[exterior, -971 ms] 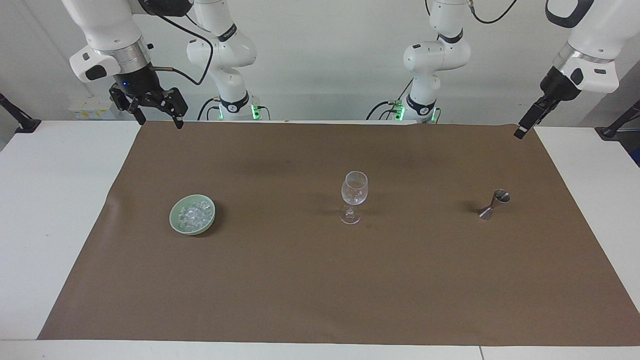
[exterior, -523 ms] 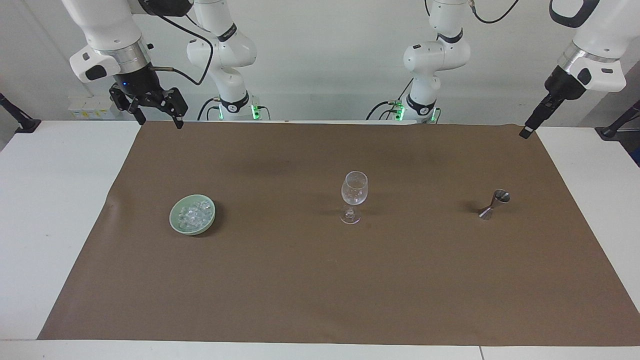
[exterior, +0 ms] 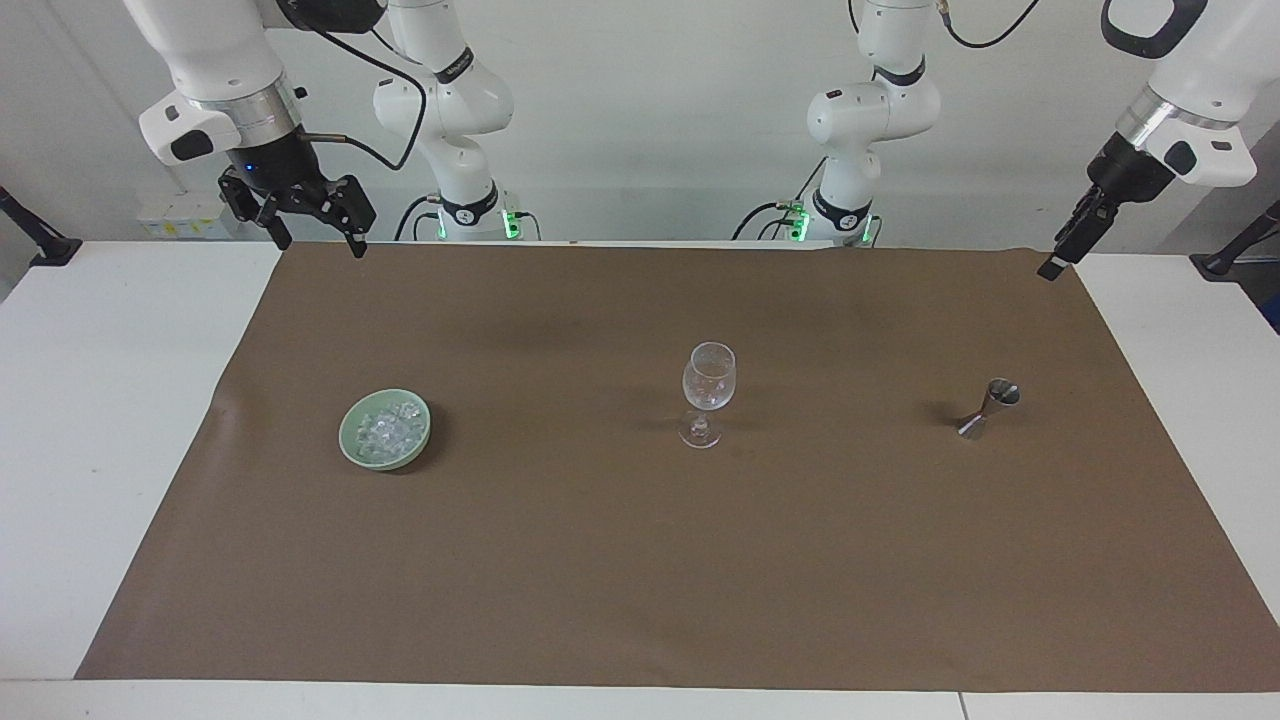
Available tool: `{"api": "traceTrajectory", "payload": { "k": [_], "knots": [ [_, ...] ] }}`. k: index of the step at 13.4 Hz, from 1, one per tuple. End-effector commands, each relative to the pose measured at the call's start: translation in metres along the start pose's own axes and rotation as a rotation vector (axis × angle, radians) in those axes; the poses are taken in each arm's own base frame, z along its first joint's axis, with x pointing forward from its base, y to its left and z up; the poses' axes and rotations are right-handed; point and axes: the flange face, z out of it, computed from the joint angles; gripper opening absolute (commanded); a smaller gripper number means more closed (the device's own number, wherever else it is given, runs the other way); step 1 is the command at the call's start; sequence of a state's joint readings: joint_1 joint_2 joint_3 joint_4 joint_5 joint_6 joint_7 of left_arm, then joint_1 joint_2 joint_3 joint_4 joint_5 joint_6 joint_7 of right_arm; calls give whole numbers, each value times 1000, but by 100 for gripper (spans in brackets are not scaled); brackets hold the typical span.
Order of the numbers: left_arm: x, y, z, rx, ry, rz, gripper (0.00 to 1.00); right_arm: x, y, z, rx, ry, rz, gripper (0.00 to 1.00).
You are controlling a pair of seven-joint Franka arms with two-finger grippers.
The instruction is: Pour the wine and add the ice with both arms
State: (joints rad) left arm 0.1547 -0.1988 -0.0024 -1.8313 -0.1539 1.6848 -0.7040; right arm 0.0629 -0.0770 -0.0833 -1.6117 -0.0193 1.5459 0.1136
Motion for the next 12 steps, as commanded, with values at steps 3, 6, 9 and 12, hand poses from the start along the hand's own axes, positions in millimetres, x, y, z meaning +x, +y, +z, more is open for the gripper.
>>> {"api": "traceTrajectory", "payload": {
  "k": [3,6,9,12],
  "knots": [
    [13,-25,11,-136,-34,-194,100,-7,0,-1,3,5,-16,100],
    [34,-48,23,-216,-68,-309,100,-7,1,0,3,4,-15,100],
    [53,-63,31,-258,-84,-388,100,-7,1,0,3,4,-15,100],
    [67,-74,49,-267,-94,-481,100,-7,0,-1,3,5,-15,100]
  ]
}}
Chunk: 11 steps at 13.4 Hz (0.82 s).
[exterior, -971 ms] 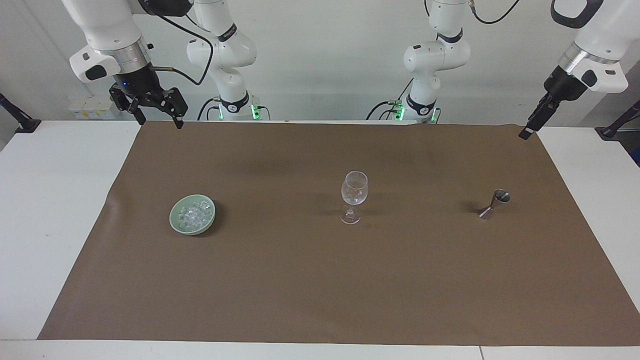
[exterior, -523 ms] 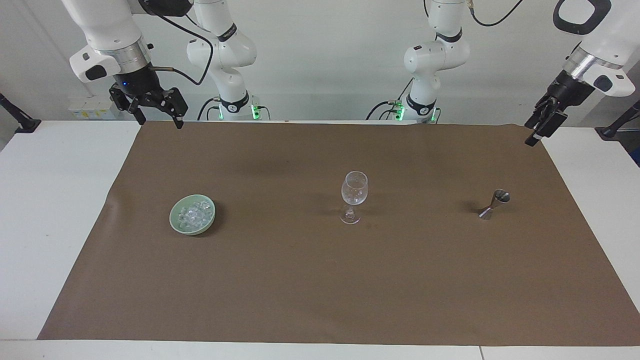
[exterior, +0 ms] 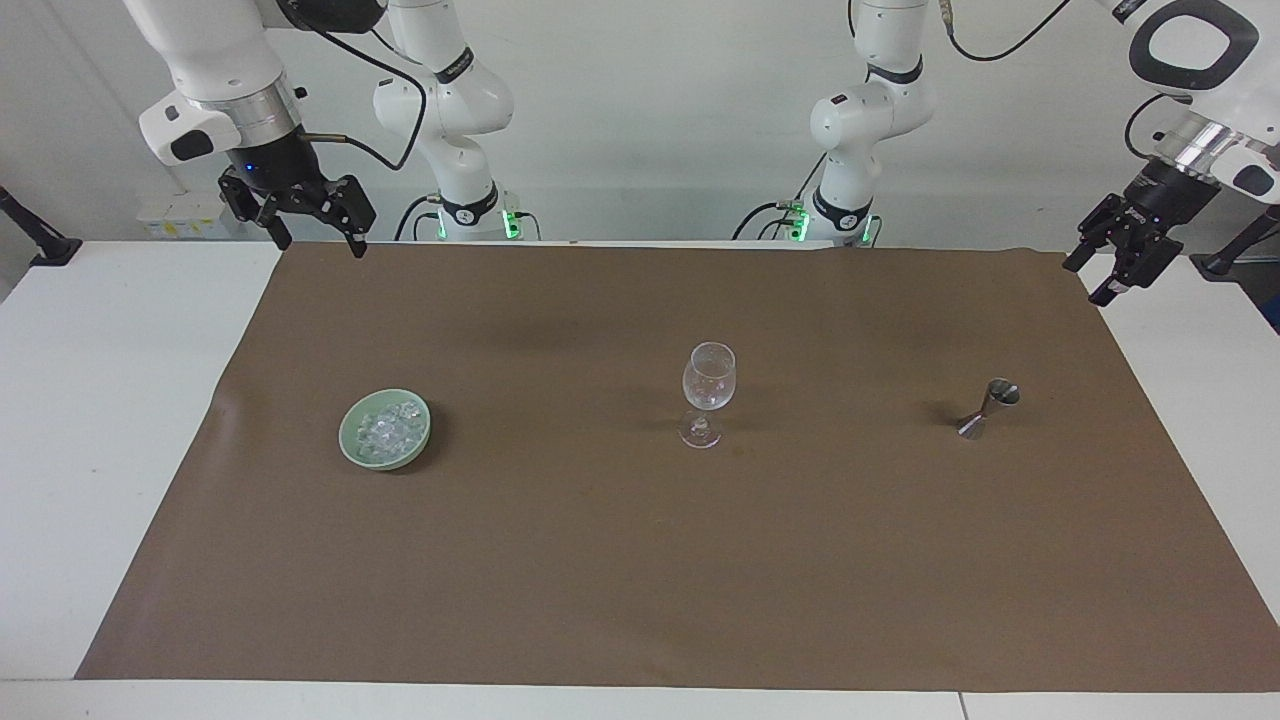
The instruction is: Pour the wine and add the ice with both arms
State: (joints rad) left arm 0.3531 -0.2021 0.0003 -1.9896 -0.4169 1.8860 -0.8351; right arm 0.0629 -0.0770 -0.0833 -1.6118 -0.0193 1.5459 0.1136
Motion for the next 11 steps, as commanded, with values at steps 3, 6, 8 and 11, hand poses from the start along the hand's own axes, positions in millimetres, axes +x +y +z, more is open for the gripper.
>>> {"api": "traceTrajectory", "payload": {
  "k": [3,6,8,11],
  "knots": [
    [19,-16,23,-76,-34,-131,100,-7,0,0,3,4,-16,100],
    [36,-29,35,-152,-72,-226,100,-7,1,0,3,4,-15,100],
    [51,-35,42,-173,-109,-284,100,-7,1,-1,3,5,-15,100],
    [73,-48,58,-239,-205,-414,100,-7,2,0,3,4,-13,100]
  ]
}}
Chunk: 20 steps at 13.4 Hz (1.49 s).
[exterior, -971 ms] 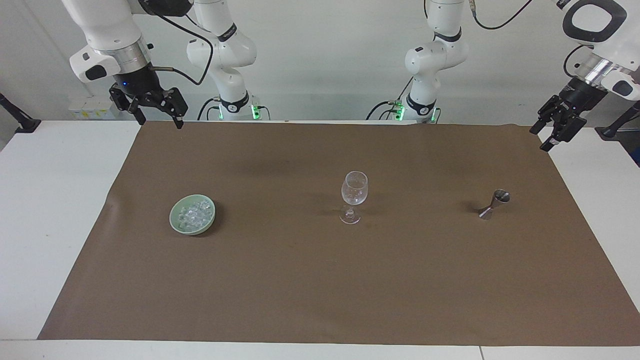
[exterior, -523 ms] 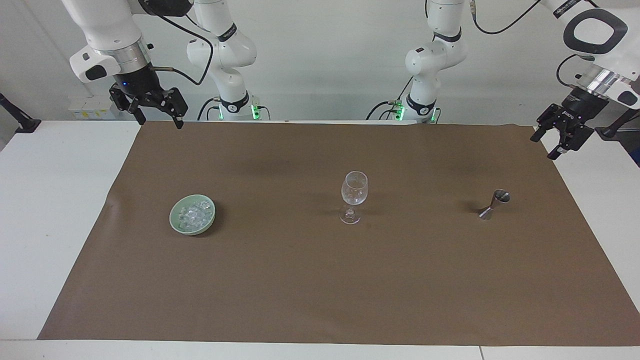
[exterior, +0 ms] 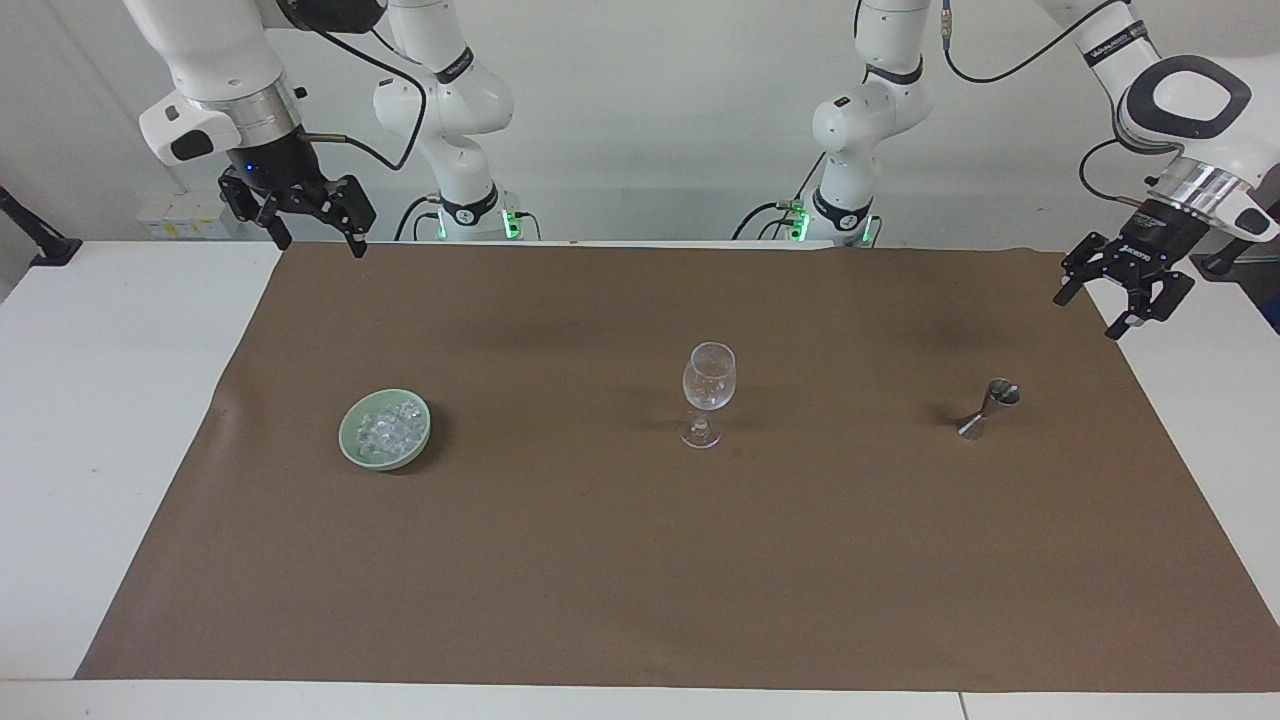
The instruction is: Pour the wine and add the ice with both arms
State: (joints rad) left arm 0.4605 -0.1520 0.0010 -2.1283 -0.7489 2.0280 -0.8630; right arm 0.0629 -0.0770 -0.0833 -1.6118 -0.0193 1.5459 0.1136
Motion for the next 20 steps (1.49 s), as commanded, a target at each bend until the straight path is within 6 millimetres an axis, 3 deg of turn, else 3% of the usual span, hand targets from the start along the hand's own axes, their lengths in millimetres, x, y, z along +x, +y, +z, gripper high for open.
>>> {"api": "traceTrajectory", "payload": {
  "k": [1,7,11,20],
  "knots": [
    [29,-7,5,-51,-44,-108,100,-7,1,-1,3,5,-15,100],
    [82,-26,37,-91,-141,-281,100,-7,1,-1,3,5,-13,100],
    [88,-50,61,-109,-177,-361,100,-7,1,0,3,4,-15,100],
    [105,-53,99,-92,-228,-261,100,-7,1,0,3,4,-15,100]
  ]
}}
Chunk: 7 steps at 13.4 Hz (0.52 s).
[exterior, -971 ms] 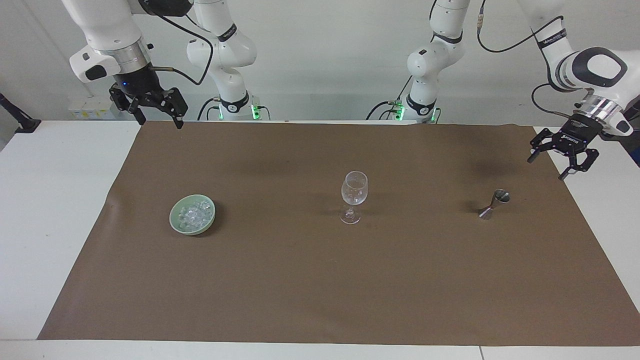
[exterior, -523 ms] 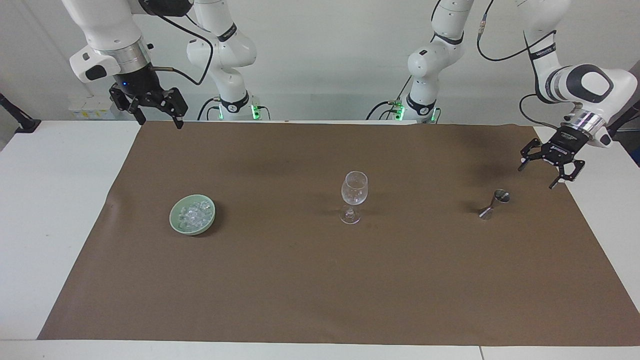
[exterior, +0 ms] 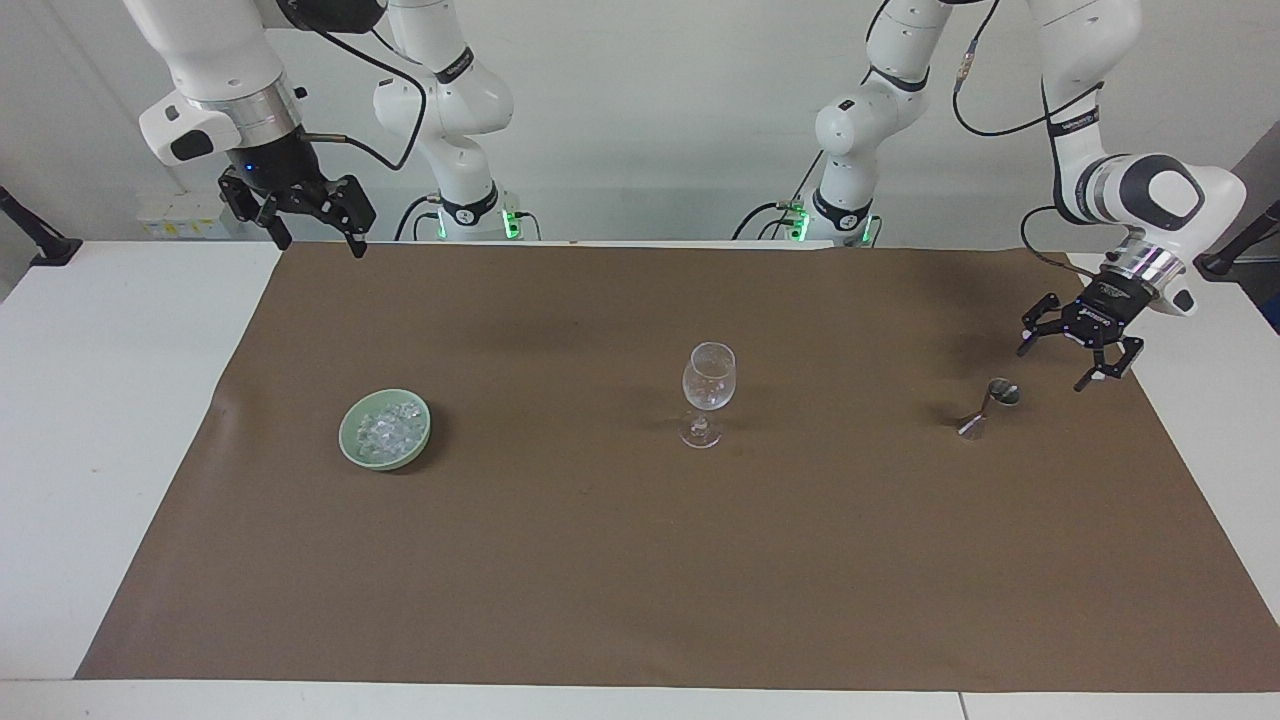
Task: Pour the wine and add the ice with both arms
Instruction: 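Move the open left gripper in toward the silver jigger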
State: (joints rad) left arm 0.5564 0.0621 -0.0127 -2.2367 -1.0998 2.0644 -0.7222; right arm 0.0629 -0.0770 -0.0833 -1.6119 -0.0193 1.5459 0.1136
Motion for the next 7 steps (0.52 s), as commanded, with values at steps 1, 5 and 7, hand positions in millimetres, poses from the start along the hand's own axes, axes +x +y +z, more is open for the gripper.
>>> {"api": "traceTrajectory", "payload": {
  "k": [1,5,7],
  "knots": [
    [0,3,6,-16,-11,80,100,-7,2,0,3,4,-13,100],
    [0,5,7,-54,-46,49,100,-7,0,0,3,4,-16,100],
    [3,5,2,-67,-49,45,100,-7,0,-1,3,6,-16,100]
  ]
}}
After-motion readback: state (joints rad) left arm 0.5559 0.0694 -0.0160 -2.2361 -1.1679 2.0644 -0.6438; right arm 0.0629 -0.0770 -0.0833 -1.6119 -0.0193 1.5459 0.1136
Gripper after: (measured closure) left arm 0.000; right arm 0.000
